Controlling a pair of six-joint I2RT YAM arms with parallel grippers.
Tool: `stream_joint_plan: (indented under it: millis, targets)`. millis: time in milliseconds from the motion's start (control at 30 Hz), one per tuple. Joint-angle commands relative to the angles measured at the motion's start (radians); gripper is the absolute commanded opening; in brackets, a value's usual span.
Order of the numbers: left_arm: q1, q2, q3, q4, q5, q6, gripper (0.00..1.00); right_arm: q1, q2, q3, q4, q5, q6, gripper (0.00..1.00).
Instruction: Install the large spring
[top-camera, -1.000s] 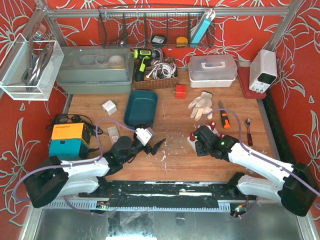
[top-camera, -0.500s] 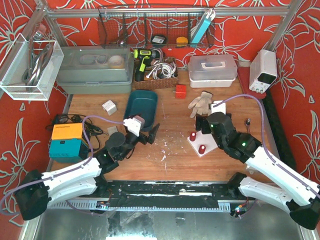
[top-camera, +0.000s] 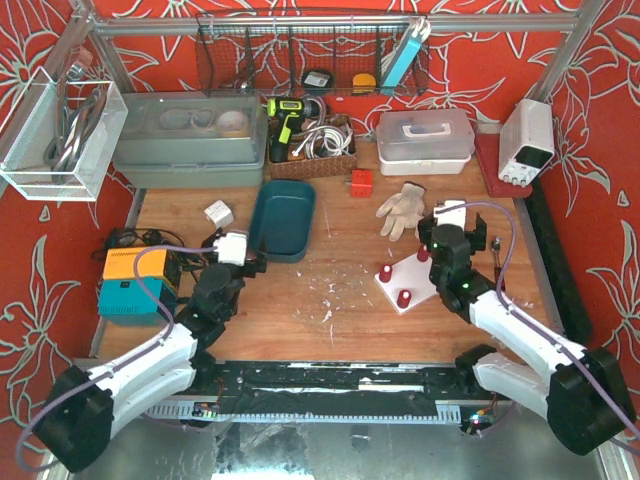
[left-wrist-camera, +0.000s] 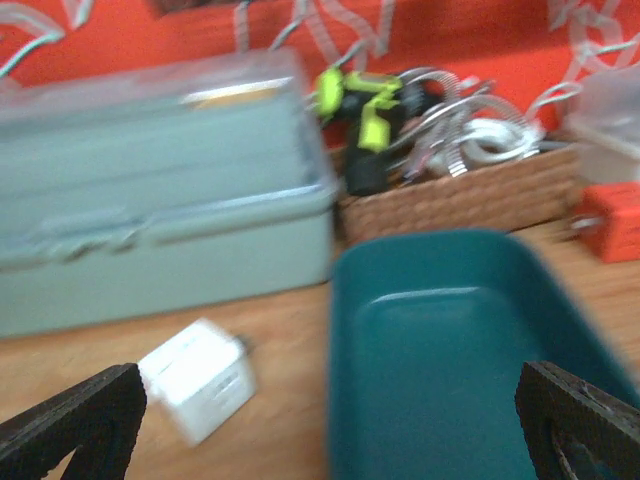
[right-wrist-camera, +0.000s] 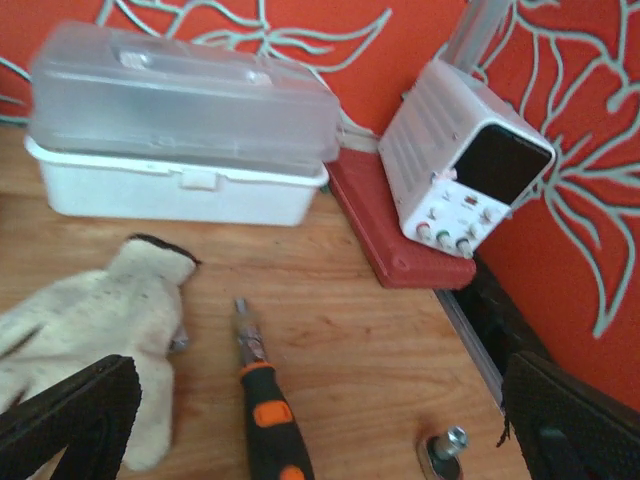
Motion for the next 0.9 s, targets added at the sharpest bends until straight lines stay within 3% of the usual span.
stream_joint_plan:
  millis: [0,200,367,467,633,767,867]
  targets:
    - [0.154,-0.045,-0.123,0.093,0.017,-0.087,1.00,-0.066,-0.006,-0.109,0.175,-0.050,-0.038,0.99]
    - [0.265,0.025,-0.252,0.282,0.073,-0.051,1.00,-0.174,0.047,-0.168,0.206,-0.060,-0.039,0.99]
    - [0.291,0.067,-0.285,0.412,0.197,-0.011,1.00,-0.204,0.104,-0.223,0.300,-0.108,-0.012,0.99]
    - [0.300,0.119,-0.283,0.474,0.272,-0.017,1.00,-0.211,0.165,-0.280,0.456,-0.123,-0.034,0.99]
    - [0.313,0.249,-0.260,0.574,0.249,-0.033,1.00,-0.237,0.216,-0.318,0.643,-0.183,-0.107,0.99]
    - [0.346,0.349,-0.213,0.602,0.308,-0.035,1.00,-0.268,0.288,-0.295,0.651,-0.260,-0.106,0.99]
    - [0.388,0.470,-0.222,0.736,0.344,-0.059,1.00,-0.279,0.323,-0.308,0.698,-0.287,-0.106,0.99]
